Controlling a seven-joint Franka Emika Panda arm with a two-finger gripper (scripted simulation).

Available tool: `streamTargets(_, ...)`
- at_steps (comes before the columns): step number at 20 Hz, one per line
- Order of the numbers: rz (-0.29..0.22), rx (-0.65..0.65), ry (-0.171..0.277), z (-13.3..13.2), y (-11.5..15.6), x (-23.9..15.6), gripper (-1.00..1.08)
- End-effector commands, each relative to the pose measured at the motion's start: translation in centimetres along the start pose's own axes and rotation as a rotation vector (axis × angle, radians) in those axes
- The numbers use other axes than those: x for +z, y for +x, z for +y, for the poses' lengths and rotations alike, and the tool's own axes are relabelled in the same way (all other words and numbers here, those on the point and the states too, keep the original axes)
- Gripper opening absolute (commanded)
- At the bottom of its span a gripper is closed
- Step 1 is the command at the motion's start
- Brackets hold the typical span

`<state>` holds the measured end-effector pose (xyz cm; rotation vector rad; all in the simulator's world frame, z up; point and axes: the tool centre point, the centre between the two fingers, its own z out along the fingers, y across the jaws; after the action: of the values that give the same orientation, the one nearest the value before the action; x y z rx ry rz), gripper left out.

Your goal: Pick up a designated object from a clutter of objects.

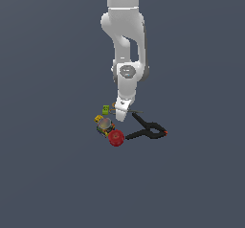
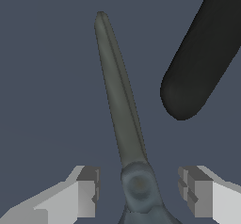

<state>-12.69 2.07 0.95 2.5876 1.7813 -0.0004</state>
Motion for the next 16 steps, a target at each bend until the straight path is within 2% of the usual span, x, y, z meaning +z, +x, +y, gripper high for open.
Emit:
streamTargets(1, 0.000, 0.003, 0.000, 0.2, -0.1, 0.2, -1.00)
streamTargets(16, 0.001, -0.003, 0.000, -0.5, 1.1, -1.9, -1.00)
